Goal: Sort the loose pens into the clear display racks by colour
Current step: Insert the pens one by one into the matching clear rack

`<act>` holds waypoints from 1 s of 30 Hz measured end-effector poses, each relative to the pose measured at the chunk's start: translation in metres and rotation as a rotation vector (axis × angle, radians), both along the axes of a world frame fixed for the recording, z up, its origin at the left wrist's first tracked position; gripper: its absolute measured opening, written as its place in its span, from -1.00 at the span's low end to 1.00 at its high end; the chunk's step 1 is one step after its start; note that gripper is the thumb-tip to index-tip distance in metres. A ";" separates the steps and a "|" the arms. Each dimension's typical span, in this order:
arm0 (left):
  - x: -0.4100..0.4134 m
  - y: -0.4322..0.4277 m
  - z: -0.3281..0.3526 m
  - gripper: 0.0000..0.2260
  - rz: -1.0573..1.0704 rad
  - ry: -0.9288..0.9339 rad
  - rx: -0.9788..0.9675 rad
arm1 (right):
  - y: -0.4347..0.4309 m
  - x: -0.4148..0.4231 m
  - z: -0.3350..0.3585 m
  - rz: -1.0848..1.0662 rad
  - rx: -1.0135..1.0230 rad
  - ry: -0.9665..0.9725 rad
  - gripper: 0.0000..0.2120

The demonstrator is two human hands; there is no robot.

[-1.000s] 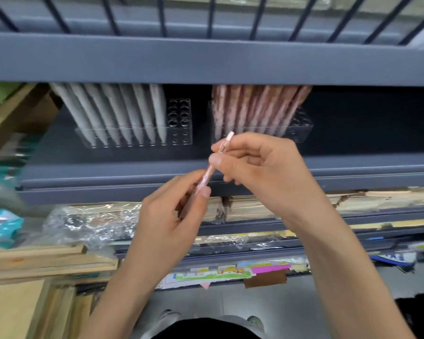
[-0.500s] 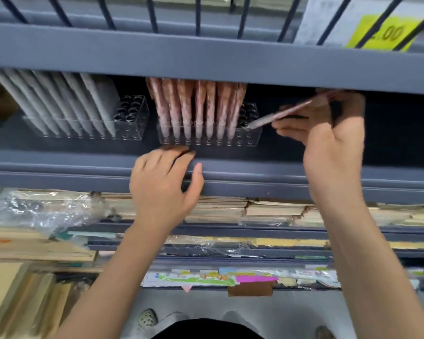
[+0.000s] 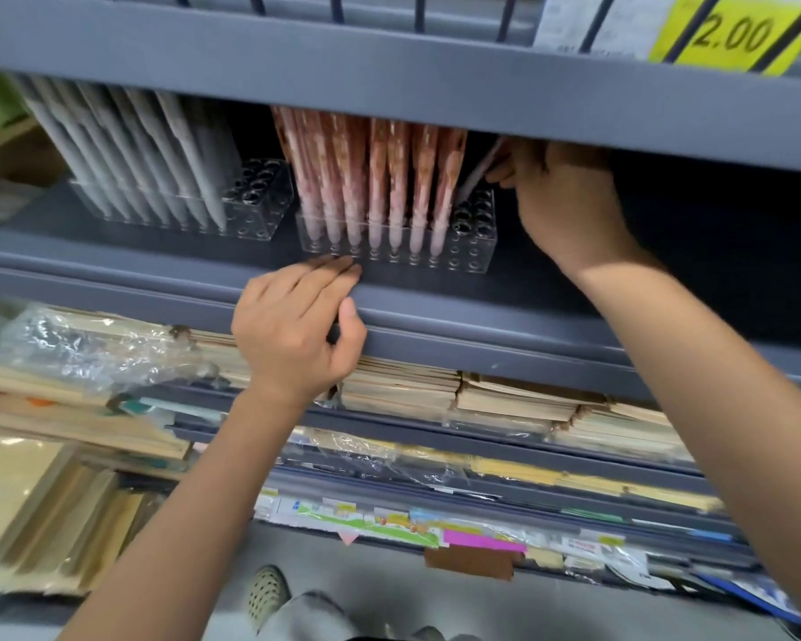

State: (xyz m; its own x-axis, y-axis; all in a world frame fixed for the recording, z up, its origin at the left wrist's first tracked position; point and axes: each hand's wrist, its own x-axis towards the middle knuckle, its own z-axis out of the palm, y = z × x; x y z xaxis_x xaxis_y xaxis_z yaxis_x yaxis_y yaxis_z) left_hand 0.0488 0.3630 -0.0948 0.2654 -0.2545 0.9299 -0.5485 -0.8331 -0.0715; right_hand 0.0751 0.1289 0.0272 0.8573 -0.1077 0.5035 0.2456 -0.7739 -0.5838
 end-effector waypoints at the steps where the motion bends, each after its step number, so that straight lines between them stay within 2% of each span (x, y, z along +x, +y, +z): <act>1: 0.000 0.000 0.000 -0.72 0.006 -0.003 -0.003 | 0.001 0.004 0.001 0.005 -0.049 0.031 -0.61; 4: 0.000 -0.001 0.000 -0.72 0.009 -0.003 -0.009 | 0.003 0.008 0.002 -0.019 -0.232 0.074 -0.59; 7: -0.001 -0.002 0.001 -0.72 0.015 0.010 -0.012 | 0.004 0.006 0.004 0.000 -0.295 0.075 -0.62; 10: -0.003 -0.003 0.002 -0.71 0.023 0.024 -0.018 | 0.004 0.006 0.006 0.013 -0.296 0.104 -0.60; 13: -0.004 -0.002 0.003 -0.71 0.028 0.027 -0.017 | 0.003 0.009 0.009 -0.011 -0.279 0.248 -0.53; 17: -0.005 -0.003 0.003 -0.70 0.030 0.033 -0.015 | 0.003 0.012 0.010 0.008 -0.266 0.286 -0.50; 26: -0.002 -0.001 0.000 -0.69 0.035 0.016 0.026 | 0.000 0.014 -0.002 0.036 -0.191 0.160 -0.57; 30: -0.002 0.000 0.001 -0.69 0.084 0.076 0.037 | -0.002 0.006 -0.006 0.029 -0.168 0.145 -0.57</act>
State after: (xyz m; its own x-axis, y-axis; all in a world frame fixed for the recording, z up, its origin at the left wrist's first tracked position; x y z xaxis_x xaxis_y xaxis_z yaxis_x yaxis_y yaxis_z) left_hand 0.0464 0.3630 -0.0934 0.3562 -0.2621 0.8969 -0.4822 -0.8737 -0.0638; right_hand 0.0815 0.1268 0.0213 0.9235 -0.0071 0.3835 0.1919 -0.8572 -0.4779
